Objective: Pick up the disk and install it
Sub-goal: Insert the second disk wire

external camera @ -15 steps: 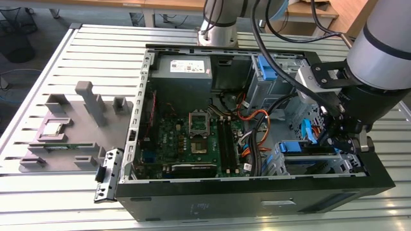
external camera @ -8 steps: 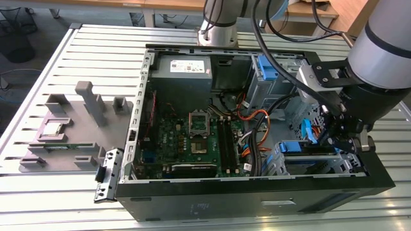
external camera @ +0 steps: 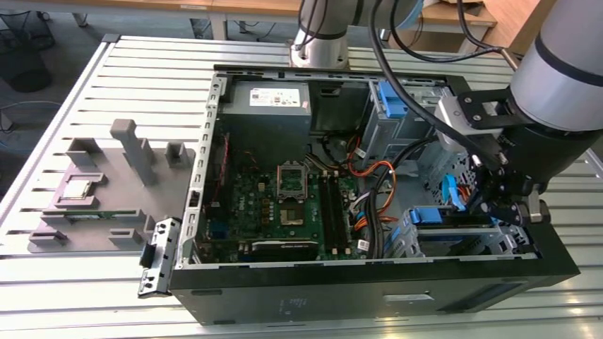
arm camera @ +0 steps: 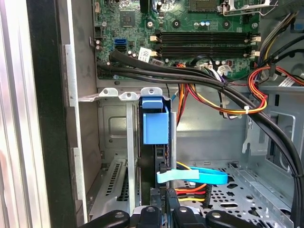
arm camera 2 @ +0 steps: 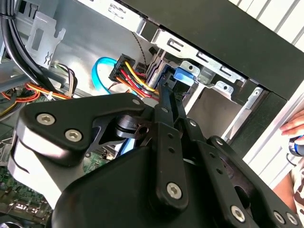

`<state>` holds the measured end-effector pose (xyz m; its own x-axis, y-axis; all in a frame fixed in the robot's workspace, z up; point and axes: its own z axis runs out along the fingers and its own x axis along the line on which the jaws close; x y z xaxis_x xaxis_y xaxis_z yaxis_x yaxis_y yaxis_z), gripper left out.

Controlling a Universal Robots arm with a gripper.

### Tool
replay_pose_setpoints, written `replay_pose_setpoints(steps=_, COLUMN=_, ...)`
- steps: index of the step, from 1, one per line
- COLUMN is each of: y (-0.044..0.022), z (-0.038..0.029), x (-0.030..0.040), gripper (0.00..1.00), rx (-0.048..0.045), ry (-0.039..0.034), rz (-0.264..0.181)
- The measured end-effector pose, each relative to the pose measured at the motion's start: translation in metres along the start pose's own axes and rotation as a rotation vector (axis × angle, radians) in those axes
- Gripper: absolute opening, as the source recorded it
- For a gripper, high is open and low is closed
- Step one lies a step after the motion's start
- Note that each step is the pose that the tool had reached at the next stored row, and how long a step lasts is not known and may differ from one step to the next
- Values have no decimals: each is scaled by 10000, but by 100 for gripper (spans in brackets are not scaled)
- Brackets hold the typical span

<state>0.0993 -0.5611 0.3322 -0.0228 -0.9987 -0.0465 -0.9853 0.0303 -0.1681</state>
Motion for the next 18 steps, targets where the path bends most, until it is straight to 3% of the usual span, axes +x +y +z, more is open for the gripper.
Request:
replay_pose_setpoints(steps=6, y=6, z=33, x=1, gripper=17, rx=0, ry=0, rz=1)
replay_pose_setpoints(steps=18, y=6, z=36, x=1, gripper=17, rx=0, ry=-1, rz=2)
